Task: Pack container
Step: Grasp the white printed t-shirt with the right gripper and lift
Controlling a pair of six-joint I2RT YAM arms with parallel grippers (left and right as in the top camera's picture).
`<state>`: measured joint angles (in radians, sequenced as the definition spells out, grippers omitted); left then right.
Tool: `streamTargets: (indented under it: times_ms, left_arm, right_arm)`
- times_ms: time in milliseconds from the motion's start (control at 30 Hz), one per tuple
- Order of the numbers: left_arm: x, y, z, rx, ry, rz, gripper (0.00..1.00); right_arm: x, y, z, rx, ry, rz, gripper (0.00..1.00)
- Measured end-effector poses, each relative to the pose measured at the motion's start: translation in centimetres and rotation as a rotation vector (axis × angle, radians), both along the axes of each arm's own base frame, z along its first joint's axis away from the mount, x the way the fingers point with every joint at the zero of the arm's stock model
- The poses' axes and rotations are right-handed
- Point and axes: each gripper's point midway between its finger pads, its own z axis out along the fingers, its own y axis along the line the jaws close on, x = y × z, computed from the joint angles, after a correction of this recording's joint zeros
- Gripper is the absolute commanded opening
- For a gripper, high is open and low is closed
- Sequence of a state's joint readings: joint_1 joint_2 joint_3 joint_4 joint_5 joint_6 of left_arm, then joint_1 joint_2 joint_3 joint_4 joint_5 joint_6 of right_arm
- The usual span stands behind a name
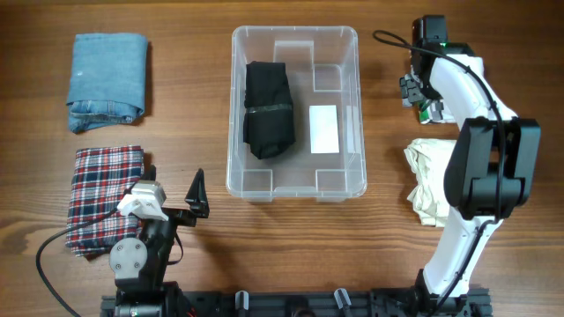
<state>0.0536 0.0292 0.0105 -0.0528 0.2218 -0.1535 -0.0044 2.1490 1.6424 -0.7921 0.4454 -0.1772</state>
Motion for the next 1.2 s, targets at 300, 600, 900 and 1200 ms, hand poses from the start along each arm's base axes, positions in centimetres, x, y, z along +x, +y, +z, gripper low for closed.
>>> streamTargets:
  times_ms: [300,600,900,1200]
  left_arm:
    - [0.0,0.0,0.0,0.0,0.0,0.0,1.0]
    - [0.0,0.0,0.0,0.0,0.0,0.0,1.0]
    - [0.0,0.0,0.0,0.0,0.0,0.0,1.0]
    - [0.0,0.0,0.0,0.0,0.0,0.0,1.0]
  right_arm:
    - [1.0,0.0,-0.9,-0.02,0.005,0.064,0.91]
    - [1.4,-0.3,-2.4,-0.044,0.03,0.093,0.91]
    - [1.9,-1.5,-2.2,-0.109,0.029,0.107,0.9]
    - [1.8,-3.5,-2.6,-0.115,0.03,0.075,0.55]
